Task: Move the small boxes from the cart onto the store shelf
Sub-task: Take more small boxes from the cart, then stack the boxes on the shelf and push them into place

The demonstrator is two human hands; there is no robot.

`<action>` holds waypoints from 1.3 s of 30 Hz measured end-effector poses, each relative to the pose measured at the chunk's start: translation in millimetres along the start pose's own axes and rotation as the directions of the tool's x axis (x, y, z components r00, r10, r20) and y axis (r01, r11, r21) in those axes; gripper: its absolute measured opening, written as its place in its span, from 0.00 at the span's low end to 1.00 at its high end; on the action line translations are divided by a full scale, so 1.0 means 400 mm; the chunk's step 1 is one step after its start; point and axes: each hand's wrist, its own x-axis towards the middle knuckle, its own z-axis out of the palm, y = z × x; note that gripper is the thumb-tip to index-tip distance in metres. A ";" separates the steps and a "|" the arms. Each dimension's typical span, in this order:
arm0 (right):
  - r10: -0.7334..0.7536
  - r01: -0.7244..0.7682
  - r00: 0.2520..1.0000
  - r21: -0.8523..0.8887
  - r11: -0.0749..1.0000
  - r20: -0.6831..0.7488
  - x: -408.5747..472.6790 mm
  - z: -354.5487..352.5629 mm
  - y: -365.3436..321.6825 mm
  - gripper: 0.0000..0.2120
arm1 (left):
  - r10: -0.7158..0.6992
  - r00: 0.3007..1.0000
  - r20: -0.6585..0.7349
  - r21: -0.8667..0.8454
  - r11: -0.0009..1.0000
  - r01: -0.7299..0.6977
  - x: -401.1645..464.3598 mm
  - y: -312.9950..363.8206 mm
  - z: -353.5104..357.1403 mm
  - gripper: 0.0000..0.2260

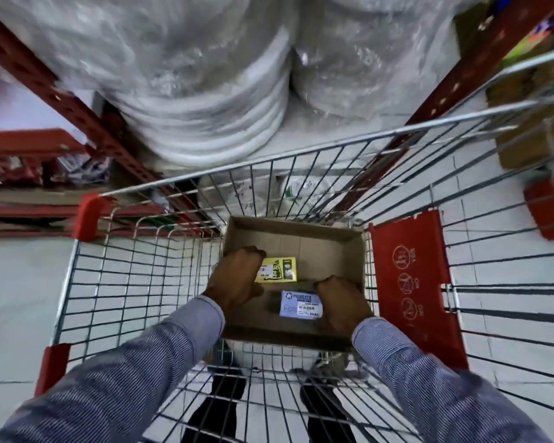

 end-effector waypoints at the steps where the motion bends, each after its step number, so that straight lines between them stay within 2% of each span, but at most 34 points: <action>1: -0.006 0.006 1.000 -0.002 1.000 -0.011 -0.018 -0.051 -0.003 0.20 | -0.002 0.998 -0.062 -0.009 1.000 0.002 -0.022 0.007 -0.049 0.26; 3: -0.021 0.021 0.999 0.011 1.000 -0.038 -0.061 -0.149 -0.010 0.24 | 0.011 0.982 -0.190 -0.003 1.000 -0.012 -0.074 0.020 -0.149 0.26; 6: -0.041 0.040 0.986 -0.008 0.999 -0.159 -0.147 -0.298 -0.026 0.27 | 0.036 0.944 -0.329 0.029 0.999 -0.028 -0.162 0.038 -0.310 0.24; 9: -0.061 0.045 0.944 -0.057 0.997 -0.324 -0.259 -0.467 -0.053 0.23 | 0.032 0.883 -0.468 0.068 0.998 0.000 -0.262 0.064 -0.487 0.28; 11: -0.091 0.062 0.899 -0.081 0.995 -0.429 -0.352 -0.581 -0.074 0.21 | 0.018 0.843 -0.538 0.063 0.998 0.019 -0.349 0.092 -0.614 0.30; 15: -0.145 0.061 0.797 -0.161 0.985 -0.587 -0.509 -0.771 -0.114 0.22 | 0.000 0.762 -0.648 0.037 0.999 0.031 -0.488 0.146 -0.830 0.31; 19: -0.194 0.063 0.691 -0.209 0.976 -0.697 -0.669 -0.956 -0.164 0.23 | 0.063 0.602 -0.796 0.088 0.996 0.012 -0.616 0.199 -1.026 0.29; 23: -0.237 0.028 0.561 -0.268 0.963 -0.793 -0.797 -1.106 -0.197 0.24 | 0.108 0.502 -0.858 0.131 0.991 0.011 -0.699 0.239 -1.174 0.28; 26: -0.261 0.016 0.477 -0.289 0.957 -0.839 -0.868 -1.192 -0.213 0.22 | 0.145 0.457 -0.877 0.175 0.984 0.023 -0.729 0.264 -1.254 0.30; 30: -0.228 -0.048 0.351 -0.260 0.964 -0.908 -0.915 -1.292 -0.215 0.23 | 0.190 0.376 -0.907 0.198 0.980 -0.019 -0.735 0.283 -1.345 0.30; 33: -0.211 -0.076 0.246 -0.236 0.969 -0.946 -0.927 -1.377 -0.211 0.18 | 0.241 0.313 -0.918 0.235 0.970 -0.059 -0.713 0.302 -1.434 0.28; 39: -0.175 -0.119 0.112 -0.188 0.975 -0.978 -0.885 -1.493 -0.196 0.20 | 0.298 0.284 -0.911 0.285 0.954 -0.088 -0.622 0.318 -1.556 0.28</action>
